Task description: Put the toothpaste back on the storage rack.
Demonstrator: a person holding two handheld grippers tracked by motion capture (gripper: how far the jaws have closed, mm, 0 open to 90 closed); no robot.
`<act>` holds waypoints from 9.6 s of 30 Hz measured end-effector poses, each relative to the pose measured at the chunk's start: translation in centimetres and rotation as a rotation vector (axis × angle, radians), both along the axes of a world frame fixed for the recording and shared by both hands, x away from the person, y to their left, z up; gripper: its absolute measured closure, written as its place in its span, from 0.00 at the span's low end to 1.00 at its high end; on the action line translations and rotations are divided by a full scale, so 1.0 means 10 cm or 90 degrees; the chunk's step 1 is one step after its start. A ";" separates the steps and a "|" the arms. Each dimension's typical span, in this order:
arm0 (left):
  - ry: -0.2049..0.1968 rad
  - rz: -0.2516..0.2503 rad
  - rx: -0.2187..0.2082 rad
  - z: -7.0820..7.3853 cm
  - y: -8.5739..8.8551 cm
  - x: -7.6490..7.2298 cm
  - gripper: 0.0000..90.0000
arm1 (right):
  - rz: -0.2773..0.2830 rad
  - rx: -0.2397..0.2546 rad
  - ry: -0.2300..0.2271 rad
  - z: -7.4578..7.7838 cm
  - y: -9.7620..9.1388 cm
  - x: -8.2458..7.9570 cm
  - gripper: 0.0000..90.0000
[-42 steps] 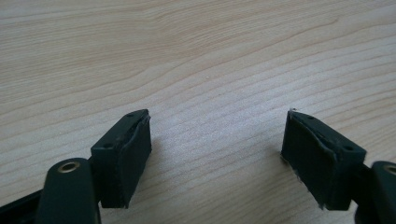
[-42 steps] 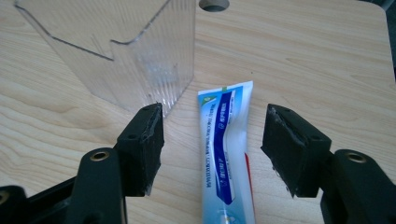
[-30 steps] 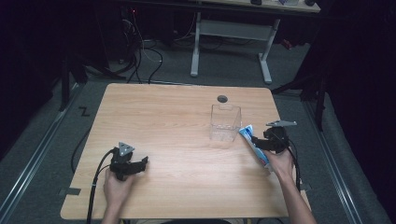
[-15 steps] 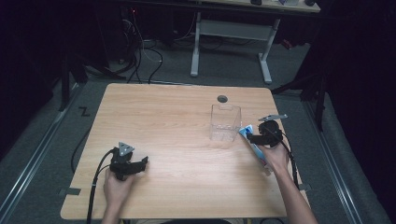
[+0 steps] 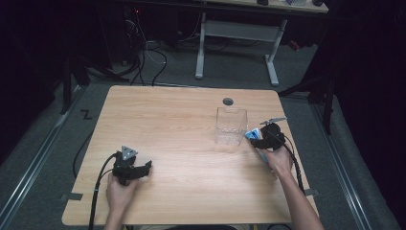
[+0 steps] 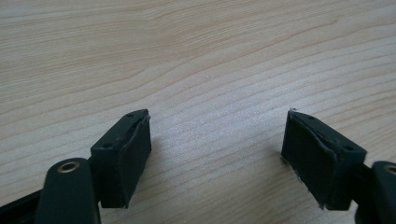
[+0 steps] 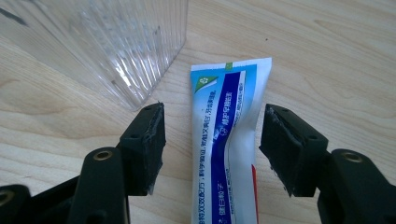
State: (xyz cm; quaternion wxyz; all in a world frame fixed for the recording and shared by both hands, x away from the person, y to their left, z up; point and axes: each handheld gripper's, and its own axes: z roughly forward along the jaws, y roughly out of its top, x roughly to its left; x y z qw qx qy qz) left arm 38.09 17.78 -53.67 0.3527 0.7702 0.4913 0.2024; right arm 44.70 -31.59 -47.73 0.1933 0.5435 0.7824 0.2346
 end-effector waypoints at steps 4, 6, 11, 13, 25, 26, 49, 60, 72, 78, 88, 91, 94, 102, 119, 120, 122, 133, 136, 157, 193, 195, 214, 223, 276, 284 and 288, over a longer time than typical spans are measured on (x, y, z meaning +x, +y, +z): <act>0.000 0.000 0.000 0.00 0.00 0.00 0.27 | -0.005 -0.002 0.012 -0.06 0.00 0.03 0.45; 0.000 0.000 0.000 0.00 0.00 0.00 0.27 | -0.007 -0.006 0.016 -0.08 0.01 0.05 0.47; 0.000 0.000 0.000 0.00 0.00 0.00 0.27 | -0.016 -0.012 0.037 -0.14 0.01 0.08 0.49; 0.000 0.000 0.000 0.00 0.00 0.00 0.27 | -0.019 -0.014 0.046 -0.15 0.00 0.09 0.51; 0.000 0.000 0.000 0.00 0.00 0.00 0.27 | -0.028 -0.033 0.068 -0.17 0.00 0.14 0.56; 0.000 0.000 0.000 0.00 0.00 0.00 0.27 | -0.028 -0.034 0.070 -0.17 0.00 0.14 0.56; 0.000 0.000 0.000 0.00 0.00 0.00 0.27 | -0.025 -0.058 0.153 -0.17 0.00 0.28 0.62; 0.000 0.000 0.000 0.00 0.00 0.00 0.27 | -0.026 -0.036 0.163 -0.11 -0.07 0.29 0.75; 0.000 0.000 0.001 0.00 0.00 0.00 0.27 | -0.021 0.000 0.162 -0.06 -0.14 0.27 0.80; 0.000 0.000 0.001 0.00 0.00 0.00 0.27 | -0.017 0.012 0.154 0.00 -0.16 0.24 0.80; -0.001 0.000 0.002 0.00 0.00 0.00 0.27 | -0.005 0.053 0.120 0.15 -0.28 0.12 0.82; -0.001 0.000 0.002 0.00 0.00 0.00 0.27 | 0.001 0.068 0.108 0.18 -0.30 0.09 0.83; -0.001 0.000 0.002 0.00 0.00 0.00 0.27 | 0.009 0.074 0.104 0.21 -0.30 0.07 0.83; -0.001 0.000 0.002 0.00 0.00 0.00 0.27 | 0.021 0.099 0.080 0.32 -0.31 -0.03 0.83; -0.001 0.000 0.003 0.00 0.00 0.00 0.27 | 0.045 0.139 0.022 0.49 -0.35 -0.22 0.83; -0.001 0.000 0.003 0.00 0.00 0.00 0.27 | 0.045 0.139 0.022 0.49 -0.35 -0.22 0.83; -0.001 0.000 0.004 0.00 0.00 0.00 0.27 | 0.047 0.145 0.018 0.51 -0.36 -0.23 0.83; -0.001 0.000 0.004 0.00 -0.01 0.00 0.27 | 0.067 0.178 -0.021 0.65 -0.33 -0.31 0.83; -0.001 0.000 0.005 0.00 -0.01 0.00 0.27 | 0.074 0.183 -0.033 0.70 -0.31 -0.33 0.83; -0.001 0.000 0.005 0.00 -0.01 0.00 0.27 | 0.111 0.205 -0.090 0.95 -0.11 -0.33 0.83; -0.001 0.000 0.003 0.00 0.00 0.00 0.27 | 0.180 0.191 -0.162 1.30 0.32 -0.14 0.83; -0.001 0.001 0.003 0.00 0.00 0.00 0.27 | 0.177 0.194 -0.161 1.31 0.33 -0.13 0.83; -0.001 0.000 0.003 0.00 0.00 0.00 0.27 | 0.161 0.214 -0.159 1.33 0.35 0.05 0.83; -0.001 0.000 0.003 0.00 0.00 0.00 0.27 | 0.157 0.220 -0.165 1.35 0.39 0.11 0.83; -0.001 0.001 0.004 0.00 -0.01 0.00 0.27 | 0.079 0.226 -0.211 1.27 0.56 0.46 0.83; -0.001 0.000 0.004 0.00 -0.01 0.00 0.27 | 0.071 0.220 -0.205 1.19 0.55 0.48 0.83; -0.001 0.000 0.004 0.00 -0.01 0.00 0.27 | 0.068 0.220 -0.205 1.16 0.53 0.47 0.82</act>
